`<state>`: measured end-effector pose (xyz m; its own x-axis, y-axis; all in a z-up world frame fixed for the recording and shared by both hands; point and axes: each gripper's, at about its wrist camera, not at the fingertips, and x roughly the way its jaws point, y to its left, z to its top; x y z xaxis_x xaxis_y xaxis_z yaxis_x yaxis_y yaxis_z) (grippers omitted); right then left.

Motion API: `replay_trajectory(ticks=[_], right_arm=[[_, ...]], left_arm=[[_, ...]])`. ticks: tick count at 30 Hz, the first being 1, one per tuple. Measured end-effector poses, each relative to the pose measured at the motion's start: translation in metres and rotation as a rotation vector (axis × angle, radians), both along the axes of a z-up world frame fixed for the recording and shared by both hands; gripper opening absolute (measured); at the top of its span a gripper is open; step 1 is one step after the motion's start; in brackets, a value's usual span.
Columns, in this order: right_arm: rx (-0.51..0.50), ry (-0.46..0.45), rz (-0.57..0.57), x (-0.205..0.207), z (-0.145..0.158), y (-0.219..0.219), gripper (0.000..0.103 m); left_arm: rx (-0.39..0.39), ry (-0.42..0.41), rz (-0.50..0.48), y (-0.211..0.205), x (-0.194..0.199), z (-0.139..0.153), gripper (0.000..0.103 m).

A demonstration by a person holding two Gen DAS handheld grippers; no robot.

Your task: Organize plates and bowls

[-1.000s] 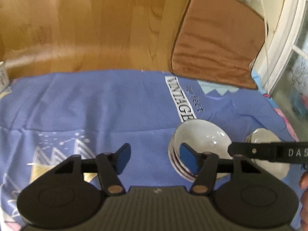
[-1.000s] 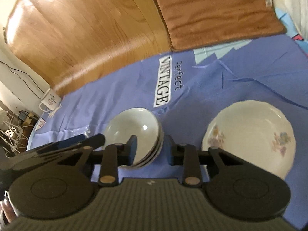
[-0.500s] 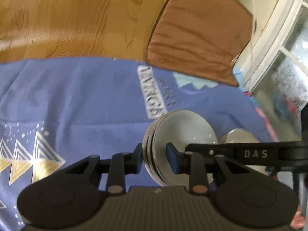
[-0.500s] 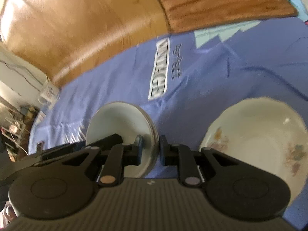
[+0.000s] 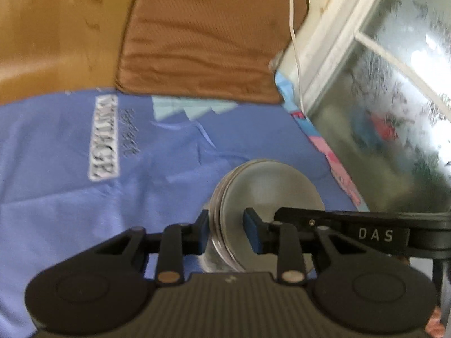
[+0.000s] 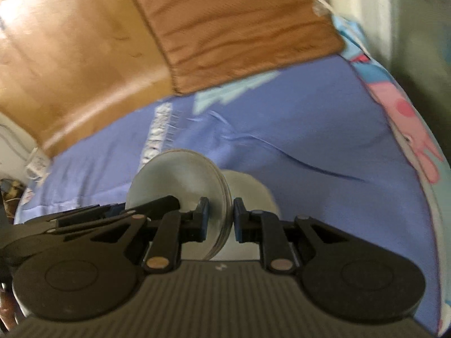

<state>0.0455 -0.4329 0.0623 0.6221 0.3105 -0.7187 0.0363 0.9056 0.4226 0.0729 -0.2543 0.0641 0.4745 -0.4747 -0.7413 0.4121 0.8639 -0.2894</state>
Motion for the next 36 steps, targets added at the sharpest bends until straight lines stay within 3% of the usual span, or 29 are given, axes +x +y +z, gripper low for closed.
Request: replay_trajectory(ticks=[4, 5, 8, 10, 12, 14, 18, 23, 27, 32, 36], right_arm=[[-0.012, -0.01, -0.005, 0.001, -0.004, 0.0, 0.023], [-0.032, -0.028, -0.002, 0.001, -0.003, 0.003, 0.023], [-0.05, -0.111, 0.018, -0.004, 0.0, 0.008, 0.039], [-0.03, -0.15, -0.003, -0.008, 0.0, 0.006, 0.041], [-0.03, -0.219, -0.048, -0.016, 0.003, 0.007, 0.04], [-0.086, -0.348, -0.116, -0.036, 0.01, 0.017, 0.041], [-0.138, -0.501, -0.12, -0.055, 0.013, 0.053, 0.041], [-0.054, -0.485, -0.082, -0.056, 0.002, 0.088, 0.041], [-0.045, -0.509, -0.122, -0.075, -0.002, 0.104, 0.041], [-0.091, -0.568, -0.17, -0.107, 0.002, 0.129, 0.042], [-0.117, -0.514, -0.19, -0.125, 0.003, 0.144, 0.042]], left_arm=[[0.036, -0.034, 0.005, -0.004, -0.009, -0.001, 0.031], [0.036, -0.039, 0.007, 0.0, -0.012, 0.001, 0.037], [0.06, -0.124, 0.028, 0.018, -0.03, 0.018, 0.052], [0.084, -0.191, 0.06, 0.036, -0.048, 0.027, 0.056], [0.09, -0.236, 0.092, 0.056, -0.064, 0.033, 0.056], [0.088, -0.26, 0.143, 0.08, -0.081, 0.035, 0.057], [0.089, -0.287, 0.254, 0.12, -0.105, 0.033, 0.058], [0.147, -0.291, 0.309, 0.148, -0.126, 0.024, 0.059], [0.184, -0.354, 0.34, 0.164, -0.15, 0.02, 0.083], [0.2, -0.447, 0.374, 0.188, -0.181, 0.016, 0.096], [0.165, -0.468, 0.357, 0.2, -0.186, 0.016, 0.103]])
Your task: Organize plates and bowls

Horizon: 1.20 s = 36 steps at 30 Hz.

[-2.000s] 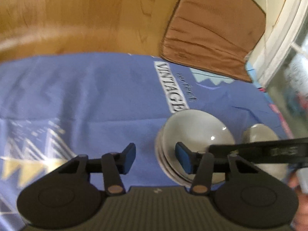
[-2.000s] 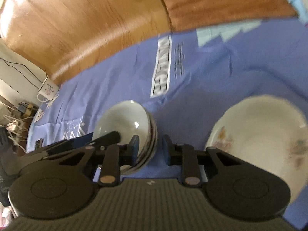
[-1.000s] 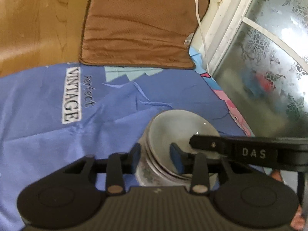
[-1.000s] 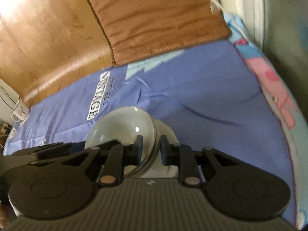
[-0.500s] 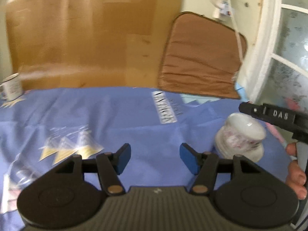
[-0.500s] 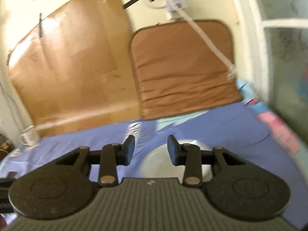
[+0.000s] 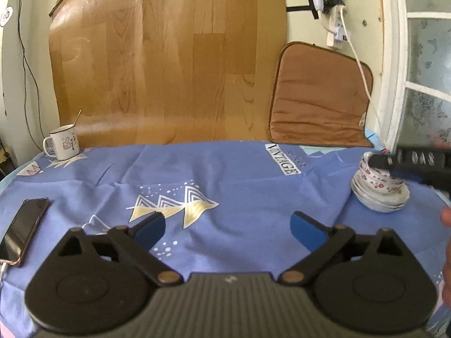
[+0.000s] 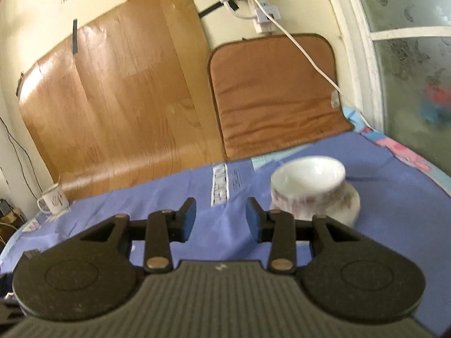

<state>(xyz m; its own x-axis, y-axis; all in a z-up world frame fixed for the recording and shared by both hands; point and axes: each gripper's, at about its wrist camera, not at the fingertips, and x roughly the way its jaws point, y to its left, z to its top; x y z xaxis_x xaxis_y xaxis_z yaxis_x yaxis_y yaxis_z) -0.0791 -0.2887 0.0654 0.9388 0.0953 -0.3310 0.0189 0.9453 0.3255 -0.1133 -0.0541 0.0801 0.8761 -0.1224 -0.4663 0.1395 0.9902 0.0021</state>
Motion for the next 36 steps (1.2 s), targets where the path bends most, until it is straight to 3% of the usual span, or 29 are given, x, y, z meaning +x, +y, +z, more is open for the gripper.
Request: replay_trajectory(ticks=[3, 10, 16, 23, 28, 36], right_arm=[[-0.051, 0.016, -0.072, -0.017, -0.001, 0.009, 0.042], [-0.084, 0.084, -0.216, -0.026, 0.001, 0.028, 0.042], [-0.033, 0.128, -0.281, -0.033, -0.009, 0.032, 0.043], [-0.024, 0.108, -0.324, -0.065, -0.022, 0.021, 0.043], [-0.031, 0.092, -0.252, -0.074, -0.027, 0.009, 0.043], [0.041, 0.059, -0.145, -0.085, -0.034, -0.008, 0.045]], left_arm=[[-0.021, -0.014, -0.059, 0.006, 0.0, 0.0, 0.103], [-0.022, 0.099, -0.212, 0.011, 0.036, 0.0, 0.103], [0.048, 0.124, -0.242, -0.005, 0.054, -0.001, 0.103], [0.051, 0.148, -0.284, -0.039, 0.047, -0.009, 0.103], [0.096, 0.132, -0.255, -0.062, 0.027, -0.015, 0.103], [0.17, 0.111, -0.175, -0.079, -0.002, -0.009, 0.103]])
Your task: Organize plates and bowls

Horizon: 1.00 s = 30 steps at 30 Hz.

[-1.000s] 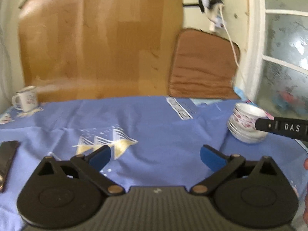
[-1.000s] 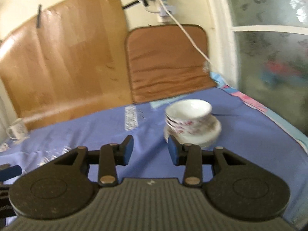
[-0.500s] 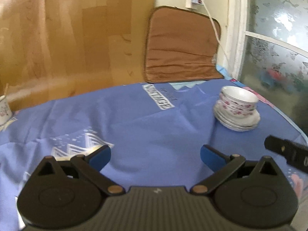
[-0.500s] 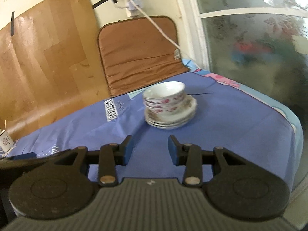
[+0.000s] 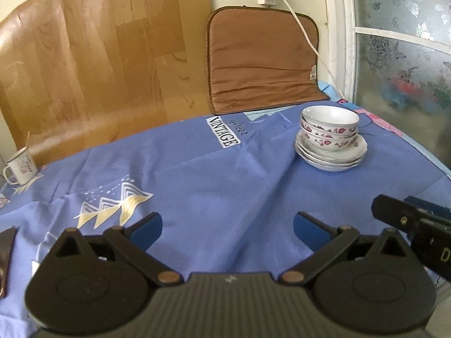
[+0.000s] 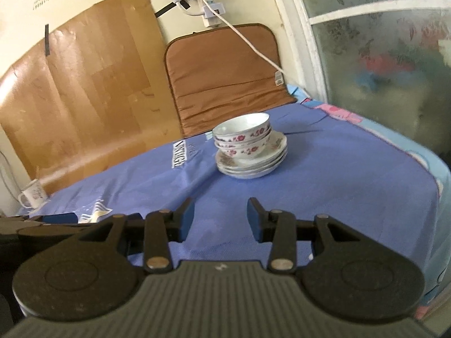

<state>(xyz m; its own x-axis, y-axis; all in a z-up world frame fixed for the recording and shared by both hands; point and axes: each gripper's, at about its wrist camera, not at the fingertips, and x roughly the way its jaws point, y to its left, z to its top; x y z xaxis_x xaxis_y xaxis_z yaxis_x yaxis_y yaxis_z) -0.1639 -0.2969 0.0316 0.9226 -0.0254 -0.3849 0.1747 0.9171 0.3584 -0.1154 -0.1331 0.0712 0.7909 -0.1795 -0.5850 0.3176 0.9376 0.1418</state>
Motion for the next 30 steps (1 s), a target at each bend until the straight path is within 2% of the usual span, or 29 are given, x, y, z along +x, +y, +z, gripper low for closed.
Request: replay_trajectory(ticks=[7, 17, 30], right_arm=[[0.059, -0.001, 0.05, -0.019, -0.01, 0.006, 0.045], [0.069, -0.041, 0.017, -0.03, -0.007, 0.004, 0.046], [0.04, -0.058, 0.035, -0.038, -0.005, 0.008, 0.046]], left_arm=[[0.065, 0.003, 0.028, -0.003, -0.015, -0.004, 0.103], [0.058, 0.018, 0.053, 0.005, -0.023, -0.006, 0.103], [0.034, 0.023, 0.096, 0.017, -0.024, -0.004, 0.103]])
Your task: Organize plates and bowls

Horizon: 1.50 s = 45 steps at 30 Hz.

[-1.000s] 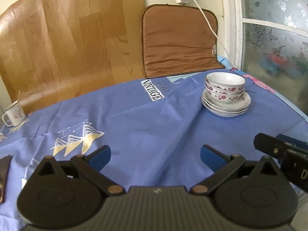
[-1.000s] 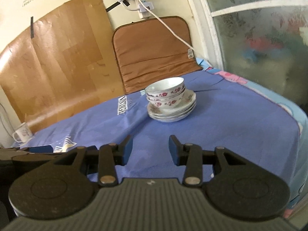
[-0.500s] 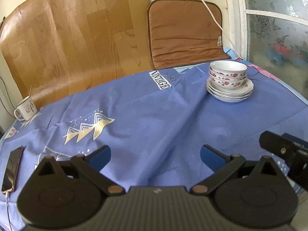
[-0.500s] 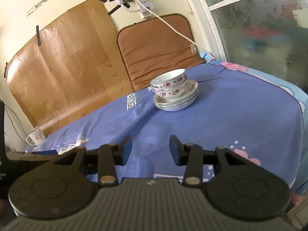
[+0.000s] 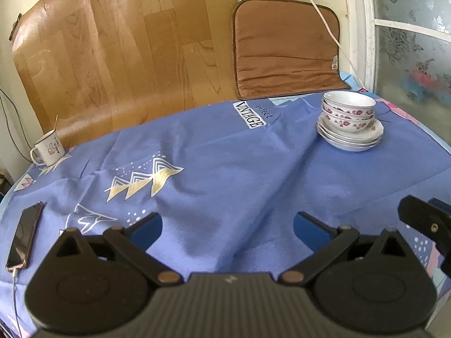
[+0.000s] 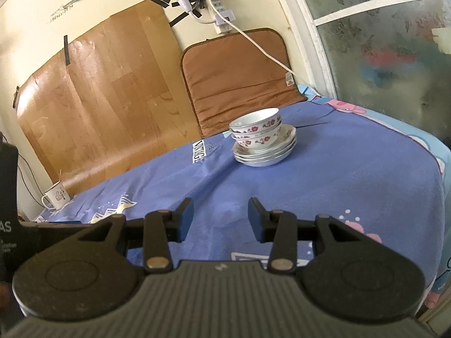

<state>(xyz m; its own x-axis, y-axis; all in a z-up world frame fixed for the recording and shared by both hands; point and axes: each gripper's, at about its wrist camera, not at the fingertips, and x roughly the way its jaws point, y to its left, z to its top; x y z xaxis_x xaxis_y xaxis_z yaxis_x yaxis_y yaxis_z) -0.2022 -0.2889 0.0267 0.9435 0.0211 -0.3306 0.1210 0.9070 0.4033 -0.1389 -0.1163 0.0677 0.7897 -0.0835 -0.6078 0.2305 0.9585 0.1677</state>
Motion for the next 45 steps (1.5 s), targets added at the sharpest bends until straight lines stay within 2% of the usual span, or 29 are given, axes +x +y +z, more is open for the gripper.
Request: replay_trajectory(ticks=[16, 33, 45], right_arm=[[-0.01, 0.037, -0.015, 0.015, -0.008, 0.0, 0.046], [-0.01, 0.067, -0.013, 0.028, -0.014, 0.0, 0.046], [-0.031, 0.075, 0.001, 0.034, -0.012, 0.007, 0.046]], left_arm=[[-0.006, 0.054, -0.022, -0.003, 0.014, -0.015, 0.103], [0.001, 0.063, -0.028, -0.002, 0.02, -0.021, 0.103], [-0.027, 0.066, -0.015, 0.01, 0.024, -0.021, 0.103]])
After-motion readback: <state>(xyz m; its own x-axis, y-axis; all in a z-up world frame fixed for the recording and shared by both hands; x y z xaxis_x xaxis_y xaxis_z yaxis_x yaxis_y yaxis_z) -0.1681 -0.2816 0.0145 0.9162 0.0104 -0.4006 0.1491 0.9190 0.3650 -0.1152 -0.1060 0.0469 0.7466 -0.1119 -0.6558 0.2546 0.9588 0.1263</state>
